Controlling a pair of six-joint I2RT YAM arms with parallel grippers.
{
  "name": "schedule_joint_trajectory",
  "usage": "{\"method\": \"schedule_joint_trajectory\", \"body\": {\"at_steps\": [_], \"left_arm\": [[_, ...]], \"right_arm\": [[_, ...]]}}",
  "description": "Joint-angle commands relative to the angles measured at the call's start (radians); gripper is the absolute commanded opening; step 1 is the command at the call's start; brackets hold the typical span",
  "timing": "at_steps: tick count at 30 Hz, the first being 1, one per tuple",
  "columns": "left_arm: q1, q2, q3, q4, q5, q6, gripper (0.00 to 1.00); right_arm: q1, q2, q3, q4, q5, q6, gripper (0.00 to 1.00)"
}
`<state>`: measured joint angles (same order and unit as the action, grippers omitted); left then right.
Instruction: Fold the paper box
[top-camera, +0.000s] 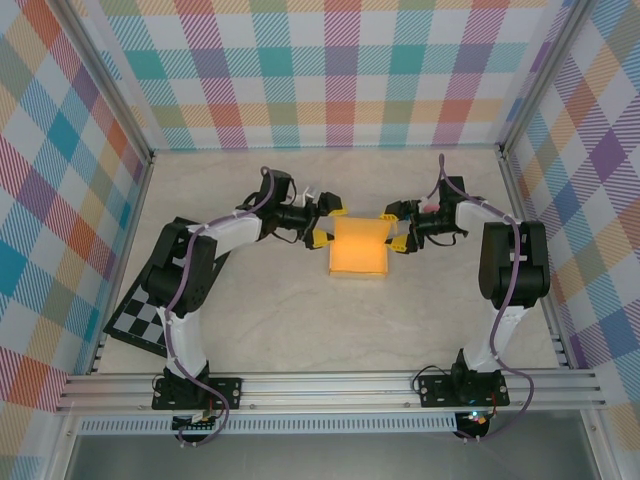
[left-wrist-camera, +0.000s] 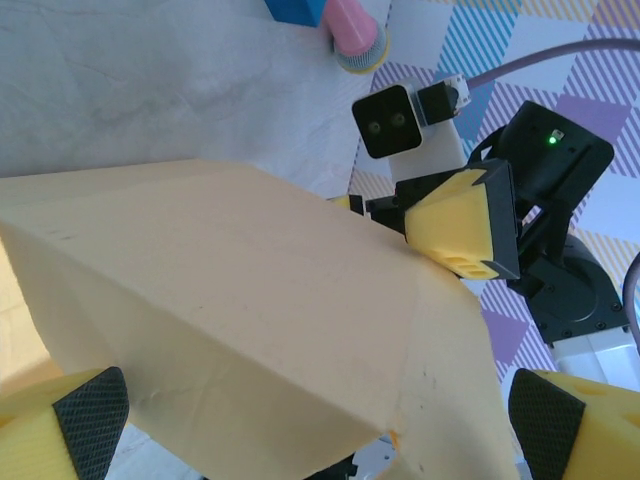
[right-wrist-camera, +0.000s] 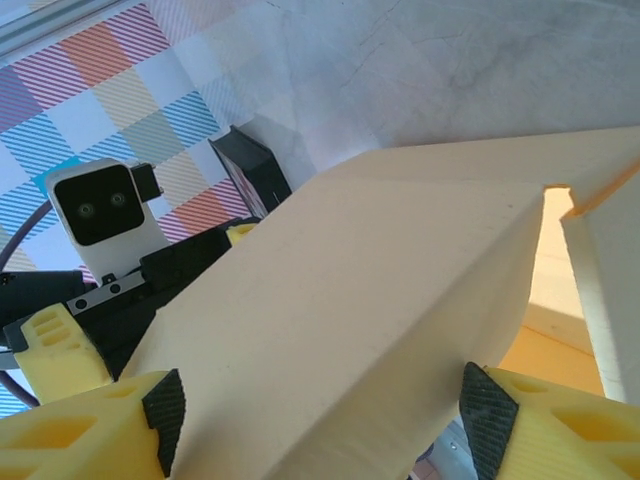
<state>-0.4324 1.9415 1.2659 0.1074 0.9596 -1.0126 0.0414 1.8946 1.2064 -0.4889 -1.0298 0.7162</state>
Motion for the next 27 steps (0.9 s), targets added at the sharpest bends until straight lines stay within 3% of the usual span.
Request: {"method": "schedule_joint_trajectory", "body": {"at_steps": [1,17,27], "left_arm": [[-0.020,0.012,-0.022,0.019,0.008,0.007,1.00],[-0.024,0.010,-0.011,-0.233,-0.079,0.382,1.00],[-0.043,-0.009,-0.036,-0.237,-0.112,0.468,1.00]], "right_arm": [[0.011,0.015,0.012,-0.031,-0.011,-0.037,0.72],[0.015,0.041,0.051,-0.198,0.086,-0.308,0.53],[0.040,0.038,0.066,-0.270,0.184,-0.397,0.46]]}}
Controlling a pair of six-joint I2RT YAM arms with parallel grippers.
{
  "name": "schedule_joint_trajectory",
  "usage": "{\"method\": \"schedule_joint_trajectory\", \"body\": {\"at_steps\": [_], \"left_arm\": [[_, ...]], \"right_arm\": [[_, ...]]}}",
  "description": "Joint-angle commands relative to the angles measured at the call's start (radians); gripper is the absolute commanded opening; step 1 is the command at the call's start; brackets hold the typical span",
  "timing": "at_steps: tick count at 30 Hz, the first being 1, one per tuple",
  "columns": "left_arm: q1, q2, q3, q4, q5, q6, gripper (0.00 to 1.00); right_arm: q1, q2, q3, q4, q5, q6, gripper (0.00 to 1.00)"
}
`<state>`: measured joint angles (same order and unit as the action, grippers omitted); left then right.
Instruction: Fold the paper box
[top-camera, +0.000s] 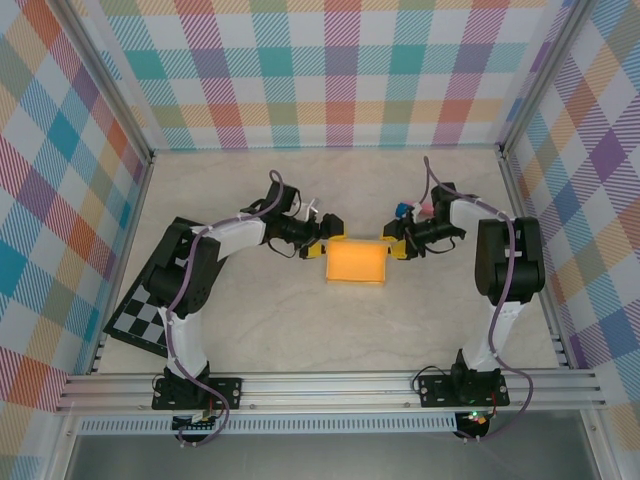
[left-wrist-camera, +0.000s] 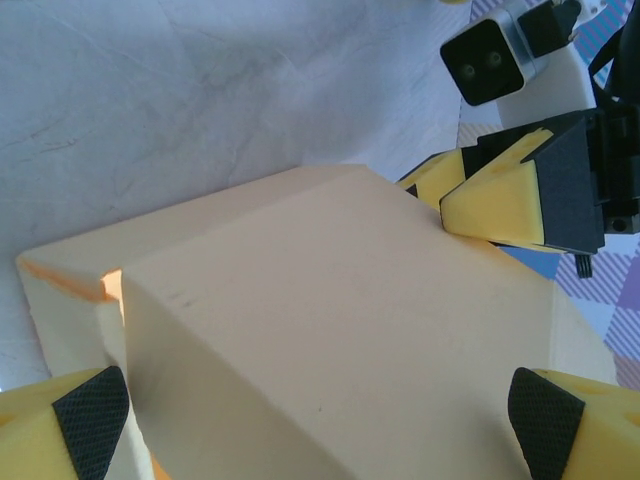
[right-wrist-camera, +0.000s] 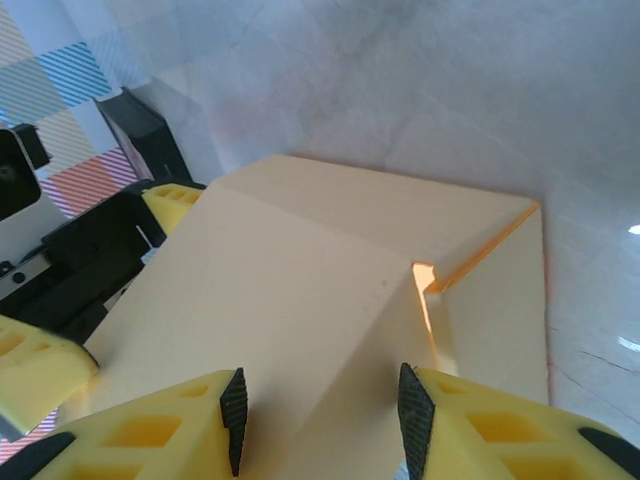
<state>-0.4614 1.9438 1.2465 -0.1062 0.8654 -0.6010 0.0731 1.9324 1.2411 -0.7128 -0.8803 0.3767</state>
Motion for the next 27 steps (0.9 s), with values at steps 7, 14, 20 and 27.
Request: {"method": "schedule_joint_trajectory", "body": {"at_steps": [7,14,20,27], "left_arm": [[-0.017,-0.031,-0.016,-0.057,-0.064,0.111,1.00],[-0.020,-0.032,-0.017,-0.070,-0.089,0.140,1.00],[-0.016,-0.059,-0.010,-0.115,-0.115,0.165,1.00],[0.017,-0.093,0.023,-0.148,-0.053,0.141,1.00]], "right_arm": [[0.013,-0.034,0.047,-0.064,0.088,-0.097,0.41],[0.039,-0.067,0.060,-0.068,0.158,-0.167,0.37],[0.039,-0.096,0.061,-0.073,0.241,-0.175,0.41],[0.035,-0.124,0.071,-0.067,0.224,-0.129,0.44]]}}
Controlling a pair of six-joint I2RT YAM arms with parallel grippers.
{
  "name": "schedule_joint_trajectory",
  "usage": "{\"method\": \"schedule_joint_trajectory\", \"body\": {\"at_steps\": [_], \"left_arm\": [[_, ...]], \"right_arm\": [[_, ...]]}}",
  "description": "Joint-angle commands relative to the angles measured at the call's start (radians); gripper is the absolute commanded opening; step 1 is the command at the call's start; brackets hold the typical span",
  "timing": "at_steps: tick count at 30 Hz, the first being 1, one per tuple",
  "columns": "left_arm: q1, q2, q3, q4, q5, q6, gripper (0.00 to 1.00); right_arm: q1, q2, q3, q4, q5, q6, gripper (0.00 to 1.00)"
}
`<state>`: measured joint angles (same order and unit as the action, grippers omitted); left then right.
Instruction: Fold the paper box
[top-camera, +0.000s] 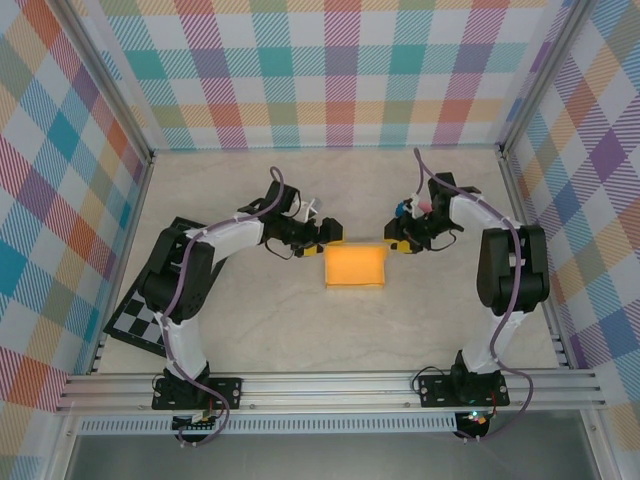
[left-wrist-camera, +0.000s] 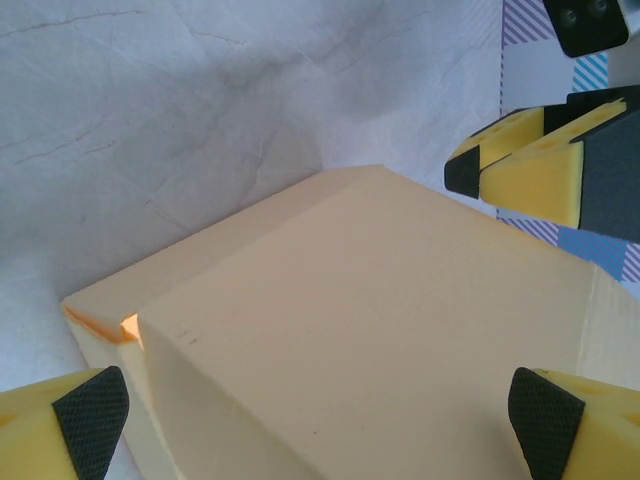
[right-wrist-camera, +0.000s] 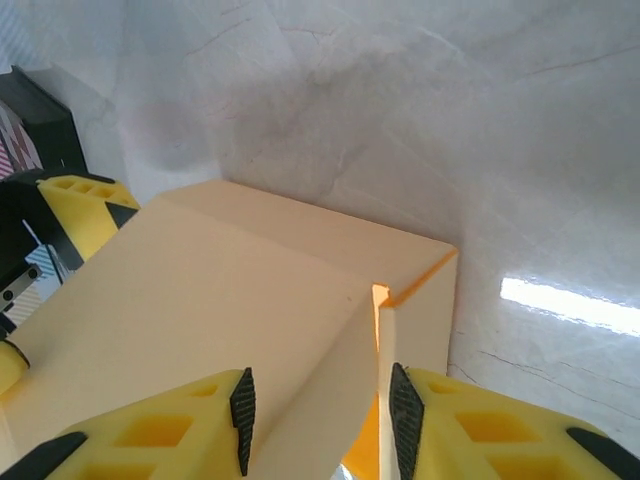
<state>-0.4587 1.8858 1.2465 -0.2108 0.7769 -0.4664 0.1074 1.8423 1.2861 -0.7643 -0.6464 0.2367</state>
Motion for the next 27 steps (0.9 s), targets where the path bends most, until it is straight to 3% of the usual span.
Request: {"method": "schedule_joint_trajectory", "body": {"at_steps": [1,5,9,11,14,22,27], "left_arm": [[0.013,-0.028,0.027,-0.036,0.066,-0.010,1.00],[-0.001,-0.033,0.024,-0.038,0.120,-0.044,1.00],[0.014,-0.076,0.013,-0.105,0.057,-0.015,1.00],[0.040,-0.102,-0.007,-0.076,0.021,-0.039,1.00],[0.070,-0.113,-0.010,0.003,0.052,-0.098,1.00],[0.070,-0.174,-0.067,-0.008,0.076,-0.125,1.00],[0.048,-0.177,-0.126,0.143,0.089,-0.259,1.00]], "right_arm": [[-0.003,-0.036,0.024,-0.008,-0.028,0.026,0.45],[-0.011,-0.045,0.017,0.018,-0.069,0.077,0.46],[-0.013,-0.057,0.015,0.020,-0.063,0.106,0.49],[-0.017,-0.064,0.013,0.022,-0.062,0.120,0.49],[-0.029,-0.073,0.021,0.013,-0.068,0.138,0.49],[-0.037,-0.083,0.007,-0.031,-0.137,0.203,0.58],[-0.037,-0.105,-0.034,0.018,-0.210,0.271,0.62]]}}
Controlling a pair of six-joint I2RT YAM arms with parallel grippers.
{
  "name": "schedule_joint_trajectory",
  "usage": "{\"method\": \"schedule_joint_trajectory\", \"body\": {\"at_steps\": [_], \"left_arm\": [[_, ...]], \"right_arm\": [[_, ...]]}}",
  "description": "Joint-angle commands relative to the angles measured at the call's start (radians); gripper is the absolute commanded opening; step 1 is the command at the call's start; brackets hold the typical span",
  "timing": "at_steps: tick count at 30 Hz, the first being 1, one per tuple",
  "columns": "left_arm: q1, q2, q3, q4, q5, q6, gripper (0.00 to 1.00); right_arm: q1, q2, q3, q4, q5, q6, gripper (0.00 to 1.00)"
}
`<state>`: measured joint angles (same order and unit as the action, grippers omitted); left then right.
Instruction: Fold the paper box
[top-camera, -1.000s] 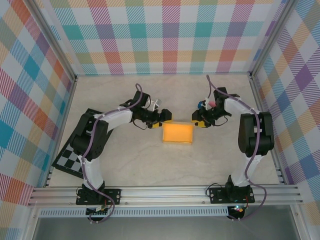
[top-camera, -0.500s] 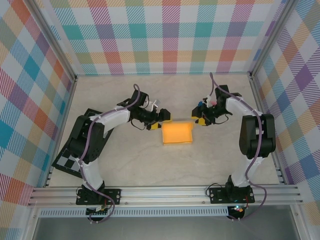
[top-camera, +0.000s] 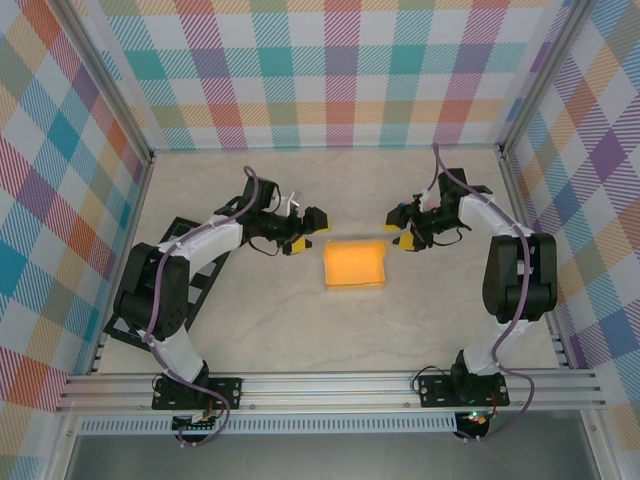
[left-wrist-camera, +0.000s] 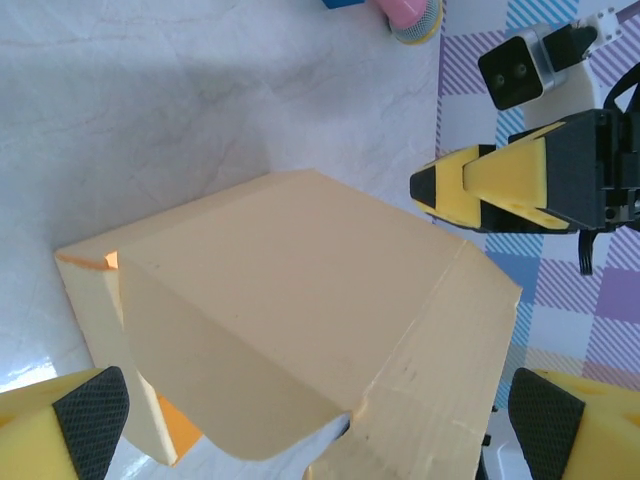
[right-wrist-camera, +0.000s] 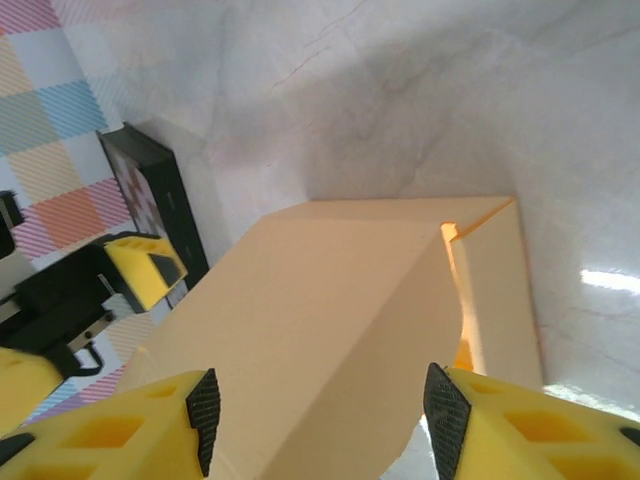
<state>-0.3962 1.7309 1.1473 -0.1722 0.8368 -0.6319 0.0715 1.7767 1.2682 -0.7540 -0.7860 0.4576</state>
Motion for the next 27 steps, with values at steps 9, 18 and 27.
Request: {"method": "schedule_joint_trajectory", "body": {"at_steps": [9,18,27], "left_arm": [[-0.059,-0.008,-0.044,0.190,0.029,-0.187,1.00],[-0.099,0.023,-0.061,0.297,0.033,-0.273,1.00],[-0.108,0.020,-0.075,0.337,0.024,-0.308,1.00]], "right_arm": [[0.000,-0.028,-0.022,0.042,-0.111,0.097,0.59],[0.010,-0.035,-0.078,0.104,-0.128,0.153,0.60],[0.027,-0.039,-0.122,0.164,-0.140,0.191,0.56]]}}
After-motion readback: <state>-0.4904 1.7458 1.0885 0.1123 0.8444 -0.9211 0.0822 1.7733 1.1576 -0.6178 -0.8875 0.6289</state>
